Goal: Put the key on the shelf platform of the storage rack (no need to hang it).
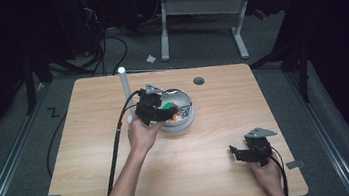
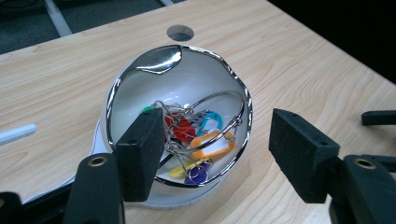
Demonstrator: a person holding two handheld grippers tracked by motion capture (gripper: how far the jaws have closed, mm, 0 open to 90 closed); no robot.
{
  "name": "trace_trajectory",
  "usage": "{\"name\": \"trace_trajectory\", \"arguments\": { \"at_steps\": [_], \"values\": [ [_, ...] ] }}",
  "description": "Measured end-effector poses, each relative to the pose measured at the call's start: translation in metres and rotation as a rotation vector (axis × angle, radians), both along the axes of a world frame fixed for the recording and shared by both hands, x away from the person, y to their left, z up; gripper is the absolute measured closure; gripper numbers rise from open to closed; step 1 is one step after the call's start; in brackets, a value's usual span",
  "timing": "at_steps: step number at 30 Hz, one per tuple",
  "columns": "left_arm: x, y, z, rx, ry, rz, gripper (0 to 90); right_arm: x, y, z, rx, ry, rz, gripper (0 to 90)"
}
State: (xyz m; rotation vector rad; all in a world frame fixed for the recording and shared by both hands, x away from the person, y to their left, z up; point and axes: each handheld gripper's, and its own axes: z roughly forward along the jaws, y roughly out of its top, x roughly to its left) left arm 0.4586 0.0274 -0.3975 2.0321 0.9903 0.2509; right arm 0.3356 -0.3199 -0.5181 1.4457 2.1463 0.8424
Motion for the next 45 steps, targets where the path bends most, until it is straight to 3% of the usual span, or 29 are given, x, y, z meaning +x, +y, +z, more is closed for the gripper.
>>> {"name": "trace_trajectory", "arguments": {
  "at_steps": [7, 11, 24, 45],
  "values": [
    [-0.006, 0.011, -0.001, 0.006, -0.003, 0.016, 35.8, 0.0, 0.0, 0.0, 0.0, 0.0, 0.0, 23.5],
    [-0.011, 0.016, 0.001, -0.027, -0.002, 0.018, 35.1, 0.0, 0.0, 0.0, 0.0, 0.0, 0.0, 23.5],
    [-0.024, 0.034, 0.007, -0.045, -0.029, 0.044, 34.8, 0.0, 0.0, 0.0, -0.001, -0.002, 0.001, 23.5],
    [-0.047, 0.068, -0.001, -0.075, -0.034, 0.098, 34.5, 0.0, 0.0, 0.0, -0.001, -0.001, 0.004, 23.5]
  ]
}}
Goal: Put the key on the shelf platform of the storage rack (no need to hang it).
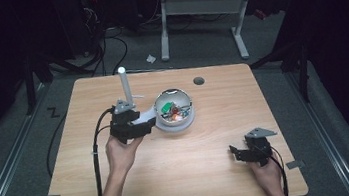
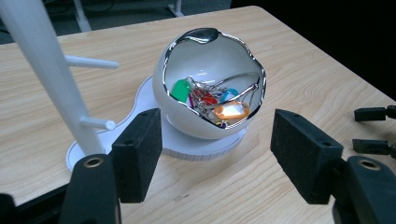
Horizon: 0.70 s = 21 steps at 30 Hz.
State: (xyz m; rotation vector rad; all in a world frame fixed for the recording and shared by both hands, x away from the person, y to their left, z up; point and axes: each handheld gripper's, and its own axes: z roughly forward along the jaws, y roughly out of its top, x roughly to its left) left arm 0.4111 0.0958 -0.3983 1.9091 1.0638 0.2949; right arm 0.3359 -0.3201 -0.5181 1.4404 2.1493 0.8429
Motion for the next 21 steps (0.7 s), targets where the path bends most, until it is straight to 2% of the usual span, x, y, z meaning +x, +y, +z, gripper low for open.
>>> {"name": "trace_trajectory", "arguments": {
  "at_steps": [6, 8, 21],
  "values": [
    [-0.005, 0.011, -0.002, -0.013, 0.009, 0.024, 34.0, 0.0, 0.0, 0.0, 0.0, 0.0, -0.001, 23.5],
    [-0.007, 0.014, -0.003, -0.029, 0.008, 0.033, 34.0, 0.0, 0.0, 0.0, 0.0, 0.0, -0.001, 23.4],
    [-0.019, 0.028, -0.011, -0.032, 0.013, 0.061, 33.0, 0.0, 0.0, 0.0, 0.002, 0.002, -0.004, 23.5]
  ]
}}
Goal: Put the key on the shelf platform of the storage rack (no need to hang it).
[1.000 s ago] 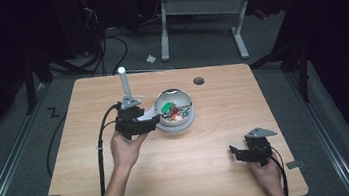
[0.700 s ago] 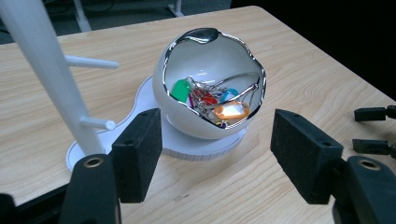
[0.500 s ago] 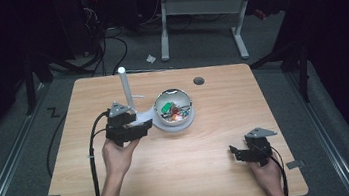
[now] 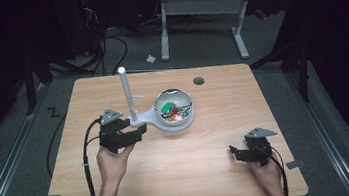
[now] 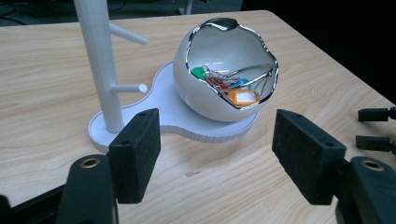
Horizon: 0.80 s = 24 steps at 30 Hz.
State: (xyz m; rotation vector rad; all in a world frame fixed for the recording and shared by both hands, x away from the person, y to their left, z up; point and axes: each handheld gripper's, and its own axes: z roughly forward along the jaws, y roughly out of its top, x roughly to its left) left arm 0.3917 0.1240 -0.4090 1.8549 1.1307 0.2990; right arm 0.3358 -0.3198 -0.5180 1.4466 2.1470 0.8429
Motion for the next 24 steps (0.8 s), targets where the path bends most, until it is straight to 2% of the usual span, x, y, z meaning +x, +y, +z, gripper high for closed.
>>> {"name": "trace_trajectory", "arguments": {
  "at_steps": [9, 24],
  "values": [
    [-0.008, 0.008, -0.01, -0.024, 0.014, 0.023, 32.9, 0.0, 0.0, 0.0, 0.0, -0.001, -0.001, 23.5],
    [-0.016, 0.014, -0.026, -0.028, 0.039, 0.047, 32.6, 0.0, 0.0, 0.0, -0.001, -0.002, 0.001, 23.5]
  ]
}}
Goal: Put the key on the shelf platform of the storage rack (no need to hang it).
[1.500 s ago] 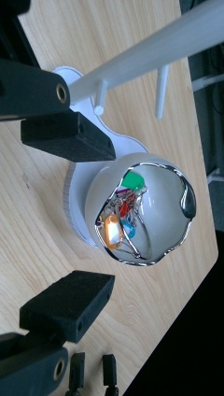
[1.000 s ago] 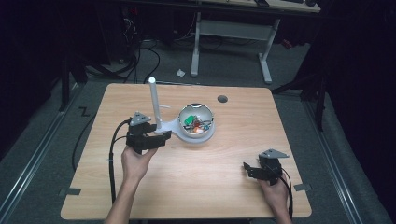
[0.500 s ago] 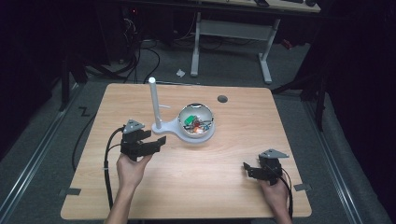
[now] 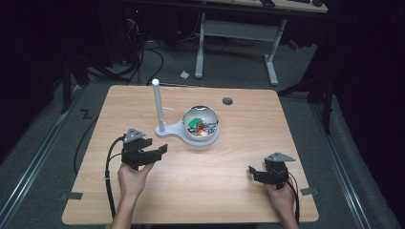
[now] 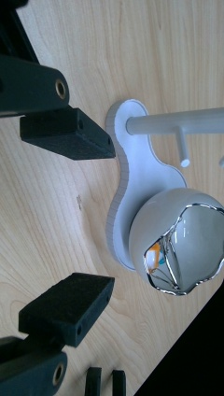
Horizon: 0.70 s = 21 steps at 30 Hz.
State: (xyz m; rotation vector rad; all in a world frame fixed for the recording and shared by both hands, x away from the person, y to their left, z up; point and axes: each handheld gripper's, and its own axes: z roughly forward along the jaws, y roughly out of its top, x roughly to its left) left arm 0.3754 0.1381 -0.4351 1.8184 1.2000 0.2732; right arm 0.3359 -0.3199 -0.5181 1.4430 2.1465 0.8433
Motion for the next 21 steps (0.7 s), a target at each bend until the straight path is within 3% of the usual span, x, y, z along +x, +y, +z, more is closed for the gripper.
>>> {"name": "trace_trajectory", "arguments": {
  "at_steps": [21],
  "values": [
    [-0.004, 0.004, -0.025, 0.002, 0.046, 0.021, 32.6, 0.0, 0.0, 0.0, 0.001, 0.001, -0.003, 23.5]
  ]
}}
